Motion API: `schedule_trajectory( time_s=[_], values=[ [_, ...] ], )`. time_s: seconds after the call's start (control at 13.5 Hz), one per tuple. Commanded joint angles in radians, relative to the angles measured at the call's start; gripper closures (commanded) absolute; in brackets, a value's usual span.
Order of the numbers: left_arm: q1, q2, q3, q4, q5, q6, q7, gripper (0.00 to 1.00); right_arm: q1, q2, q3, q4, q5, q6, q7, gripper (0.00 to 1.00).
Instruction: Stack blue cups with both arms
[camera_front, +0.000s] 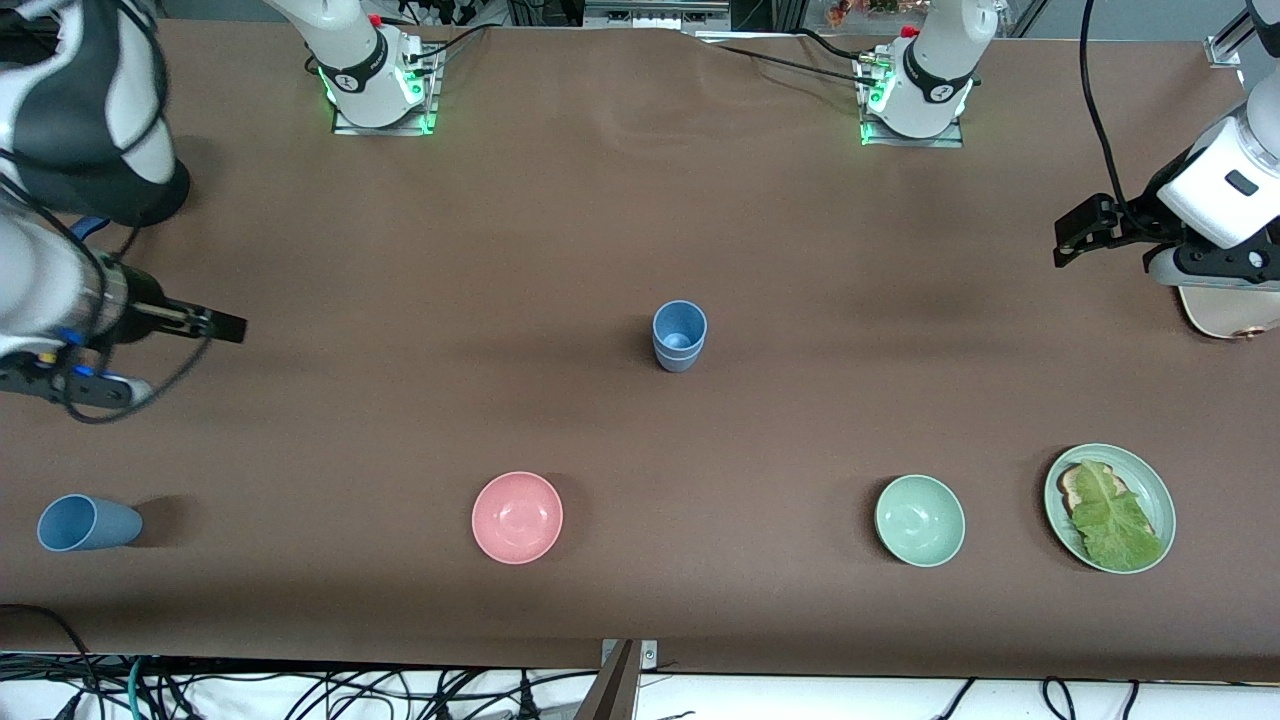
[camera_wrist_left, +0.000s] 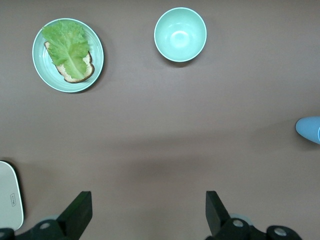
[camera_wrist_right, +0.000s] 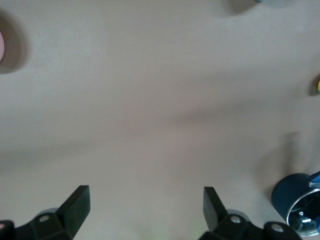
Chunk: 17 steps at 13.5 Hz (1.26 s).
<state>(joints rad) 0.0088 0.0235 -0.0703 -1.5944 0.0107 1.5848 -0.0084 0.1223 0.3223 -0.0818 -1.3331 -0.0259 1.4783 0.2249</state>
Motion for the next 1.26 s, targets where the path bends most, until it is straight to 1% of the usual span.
schedule_trajectory(
  time_s=[0.0, 0.07, 0.22, 0.37, 0.52, 0.59, 0.82, 1.04, 1.19],
  values=[
    [0.0, 0.013, -0.002, 0.03, 0.012, -0.025, -0.001, 0.0, -0.1, -0.207, 0.117, -0.274, -0.008, 0.164, 0.004, 0.0],
    [0.002, 0.013, -0.002, 0.03, 0.012, -0.023, 0.001, 0.0, -0.14, -0.247, 0.16, -0.316, -0.006, 0.197, 0.004, 0.0],
    [0.003, 0.013, -0.002, 0.03, 0.012, -0.023, -0.001, 0.0, -0.248, -0.298, 0.247, -0.342, -0.002, 0.186, -0.004, 0.0],
    [0.0, 0.013, -0.005, 0.03, 0.014, -0.023, 0.001, 0.0, -0.279, -0.311, 0.255, -0.34, 0.0, 0.162, -0.031, 0.0],
    [-0.001, 0.013, -0.005, 0.03, 0.014, -0.023, 0.001, 0.0, -0.285, -0.313, 0.254, -0.344, 0.003, 0.165, -0.149, 0.0],
    [0.0, 0.013, -0.005, 0.03, 0.014, -0.023, 0.001, 0.0, -0.286, -0.313, 0.254, -0.345, 0.006, 0.171, -0.166, 0.0],
    [0.0, 0.013, -0.003, 0.03, 0.015, -0.023, 0.001, 0.0, -0.286, -0.299, 0.252, -0.351, 0.015, 0.181, -0.167, 0.0],
    [-0.004, 0.013, -0.005, 0.03, 0.045, -0.022, -0.001, 0.0, -0.285, -0.315, 0.252, -0.365, 0.015, 0.218, -0.154, 0.0],
    [-0.004, 0.015, -0.005, 0.03, 0.051, -0.016, 0.001, 0.0, -0.285, -0.341, 0.252, -0.4, 0.017, 0.24, -0.153, 0.0]
  ],
)
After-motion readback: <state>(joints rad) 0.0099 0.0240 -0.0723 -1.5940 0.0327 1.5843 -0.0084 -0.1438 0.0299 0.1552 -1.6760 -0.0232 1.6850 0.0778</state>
